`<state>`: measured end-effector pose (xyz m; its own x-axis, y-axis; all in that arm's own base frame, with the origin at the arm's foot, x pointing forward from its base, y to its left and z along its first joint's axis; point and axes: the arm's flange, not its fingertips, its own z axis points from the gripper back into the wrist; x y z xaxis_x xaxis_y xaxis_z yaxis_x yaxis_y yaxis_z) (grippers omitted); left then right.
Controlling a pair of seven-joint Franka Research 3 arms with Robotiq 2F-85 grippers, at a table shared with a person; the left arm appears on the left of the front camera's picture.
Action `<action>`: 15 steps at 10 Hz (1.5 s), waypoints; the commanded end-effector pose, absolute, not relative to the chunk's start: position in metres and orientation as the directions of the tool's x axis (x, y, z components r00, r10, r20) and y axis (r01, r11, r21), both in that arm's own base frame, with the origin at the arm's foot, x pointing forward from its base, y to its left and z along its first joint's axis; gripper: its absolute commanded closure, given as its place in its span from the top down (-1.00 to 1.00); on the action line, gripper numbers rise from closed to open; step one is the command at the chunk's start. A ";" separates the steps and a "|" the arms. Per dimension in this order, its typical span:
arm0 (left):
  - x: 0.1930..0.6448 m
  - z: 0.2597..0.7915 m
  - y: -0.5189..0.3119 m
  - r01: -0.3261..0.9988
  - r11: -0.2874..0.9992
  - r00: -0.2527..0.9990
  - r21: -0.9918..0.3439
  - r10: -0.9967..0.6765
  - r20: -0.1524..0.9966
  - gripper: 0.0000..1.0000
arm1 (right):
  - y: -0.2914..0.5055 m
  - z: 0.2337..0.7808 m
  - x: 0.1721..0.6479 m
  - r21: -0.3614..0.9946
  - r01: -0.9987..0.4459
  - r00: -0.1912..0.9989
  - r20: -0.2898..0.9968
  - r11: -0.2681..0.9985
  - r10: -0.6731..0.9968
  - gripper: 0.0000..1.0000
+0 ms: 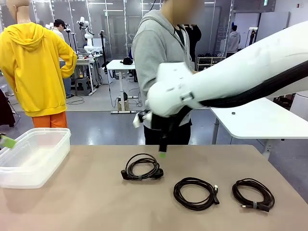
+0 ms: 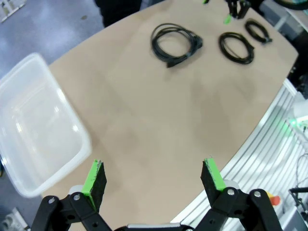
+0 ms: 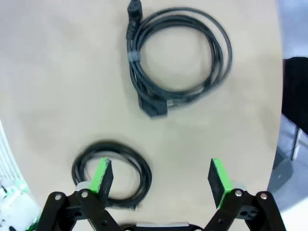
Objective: Organize and store the cables.
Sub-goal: Place the Power Cable into the Organizing box.
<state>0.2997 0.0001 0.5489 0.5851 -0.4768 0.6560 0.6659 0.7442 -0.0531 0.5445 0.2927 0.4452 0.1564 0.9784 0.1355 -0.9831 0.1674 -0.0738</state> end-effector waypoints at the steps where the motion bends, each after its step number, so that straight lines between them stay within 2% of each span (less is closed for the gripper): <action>1: 0.331 0.551 -0.056 0.679 0.734 0.568 -0.014 -0.512 0.645 1.00 | 0.208 0.461 0.504 -0.088 -0.980 0.152 0.263 0.181 0.953 1.00; 4: 0.363 0.561 -0.135 0.702 0.711 0.544 0.046 -0.577 0.609 1.00 | 0.098 0.477 0.475 -0.103 -0.950 0.235 0.389 0.295 0.891 1.00; 8: 0.409 0.561 -0.249 0.796 0.584 0.440 0.160 -0.740 0.508 1.00 | -0.017 0.465 0.442 -0.044 -0.901 0.350 0.514 0.431 0.784 1.00; 12: 0.443 0.515 -0.330 0.869 0.445 0.365 0.215 -0.871 0.328 1.00 | -0.076 0.448 0.393 -0.061 -0.830 0.408 0.613 0.555 0.677 1.00; 15: 0.452 0.493 -0.334 0.886 0.422 0.357 0.194 -0.886 0.297 1.00 | -0.085 0.452 0.380 -0.072 -0.767 0.461 0.629 0.638 0.626 1.00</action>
